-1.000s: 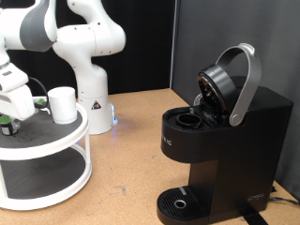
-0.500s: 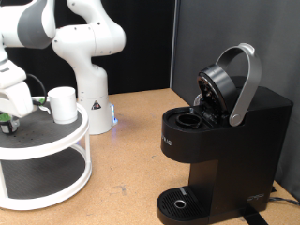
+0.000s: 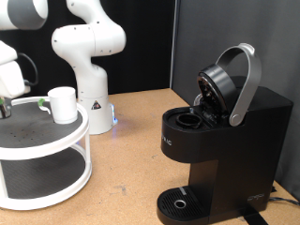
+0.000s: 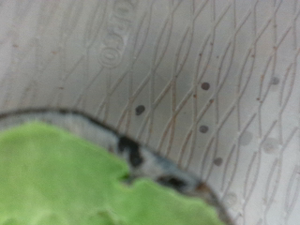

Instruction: Make a cup of coffee with the keurig machine

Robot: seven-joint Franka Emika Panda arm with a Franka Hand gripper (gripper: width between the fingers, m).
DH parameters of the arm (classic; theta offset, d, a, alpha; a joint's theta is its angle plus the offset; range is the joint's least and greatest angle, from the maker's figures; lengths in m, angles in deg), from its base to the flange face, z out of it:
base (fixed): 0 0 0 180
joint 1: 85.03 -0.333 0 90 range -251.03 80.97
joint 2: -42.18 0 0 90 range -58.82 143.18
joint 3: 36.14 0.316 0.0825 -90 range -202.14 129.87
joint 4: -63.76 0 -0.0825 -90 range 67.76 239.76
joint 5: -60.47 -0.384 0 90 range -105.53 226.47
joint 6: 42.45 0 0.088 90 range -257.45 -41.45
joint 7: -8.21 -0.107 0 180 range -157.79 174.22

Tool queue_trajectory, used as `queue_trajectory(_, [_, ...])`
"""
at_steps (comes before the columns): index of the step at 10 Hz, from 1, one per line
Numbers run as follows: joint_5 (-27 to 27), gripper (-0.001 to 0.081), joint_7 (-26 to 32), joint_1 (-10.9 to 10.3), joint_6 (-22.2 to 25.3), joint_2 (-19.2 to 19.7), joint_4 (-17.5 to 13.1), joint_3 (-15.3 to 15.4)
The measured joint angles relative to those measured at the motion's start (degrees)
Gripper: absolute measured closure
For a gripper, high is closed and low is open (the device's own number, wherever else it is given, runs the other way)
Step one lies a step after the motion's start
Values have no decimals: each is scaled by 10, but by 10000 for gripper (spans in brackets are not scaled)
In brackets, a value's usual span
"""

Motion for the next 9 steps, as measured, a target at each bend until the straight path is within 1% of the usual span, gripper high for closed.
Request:
queue_trajectory(2, [2,322,0,9,31,-20,-11,10])
queue_trajectory(3, [2,322,0,9,30,-19,-10,10])
queue_trajectory(4, [-15,322,-2,6,30,-19,-9,8])
queue_trajectory(5, [-48,322,-11,1,36,-19,-10,5])
queue_trajectory(7, [-129,322,-44,-16,72,-19,-21,6])
queue_trajectory(8, [-180,322,-74,-28,89,-19,-29,8])
queue_trajectory(9, [-219,322,-124,-35,89,-19,-34,18])
